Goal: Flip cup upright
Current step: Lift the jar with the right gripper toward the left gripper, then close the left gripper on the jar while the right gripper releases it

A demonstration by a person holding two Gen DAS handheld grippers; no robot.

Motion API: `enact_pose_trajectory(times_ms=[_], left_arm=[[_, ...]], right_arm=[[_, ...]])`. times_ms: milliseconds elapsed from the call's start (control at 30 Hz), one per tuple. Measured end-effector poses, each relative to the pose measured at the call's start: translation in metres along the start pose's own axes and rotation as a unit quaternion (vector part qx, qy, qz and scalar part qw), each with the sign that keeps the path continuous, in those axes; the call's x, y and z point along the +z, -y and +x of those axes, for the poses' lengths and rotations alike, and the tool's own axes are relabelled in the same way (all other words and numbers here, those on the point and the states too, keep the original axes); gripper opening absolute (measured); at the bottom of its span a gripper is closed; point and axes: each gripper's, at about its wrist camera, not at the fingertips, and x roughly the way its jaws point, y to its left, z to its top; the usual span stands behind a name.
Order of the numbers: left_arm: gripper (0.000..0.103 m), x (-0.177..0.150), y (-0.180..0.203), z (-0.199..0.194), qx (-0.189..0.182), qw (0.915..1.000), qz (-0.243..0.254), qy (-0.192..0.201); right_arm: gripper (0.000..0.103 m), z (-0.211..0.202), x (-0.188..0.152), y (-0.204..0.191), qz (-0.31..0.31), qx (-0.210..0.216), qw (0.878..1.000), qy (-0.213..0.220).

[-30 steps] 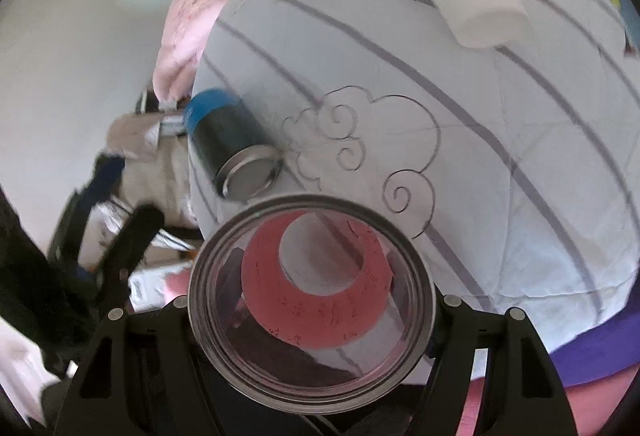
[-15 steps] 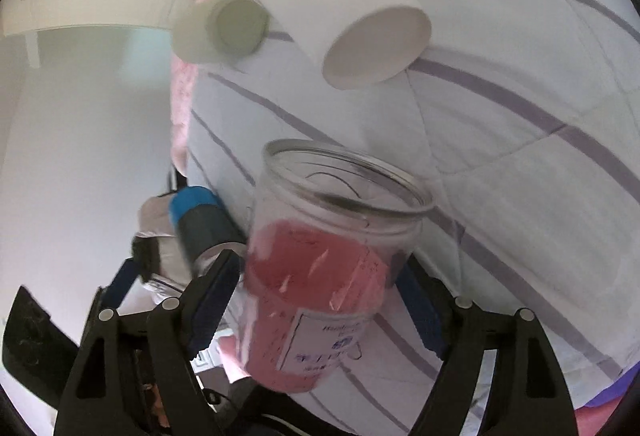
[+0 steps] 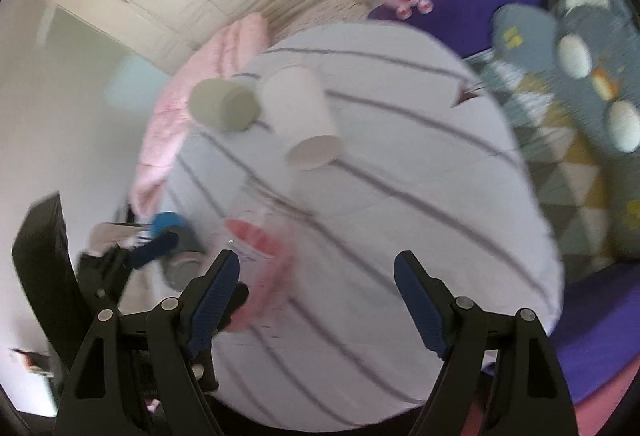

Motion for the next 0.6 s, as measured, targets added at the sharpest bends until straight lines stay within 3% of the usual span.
enact_pose_trajectory(times_ms=[333,467,600], left_arm=[[0.102,0.02,0.017,0.035,0.021,0.9989,0.023,-0.036],[0.083,0.025,0.019,0.051,0.015,0.9978,0.022,-0.06],[0.075,0.026,0.019,0.054,0.009,0.9976,0.019,-0.066]], right_arm=[[0.081,-0.002,-0.008,0.032,-0.032,-0.083,0.996,-0.002],[0.081,-0.012,-0.011,0.032,-0.049,-0.106,0.993,0.009],[0.081,-0.017,-0.013,0.033,-0.054,-0.096,0.994,0.008]])
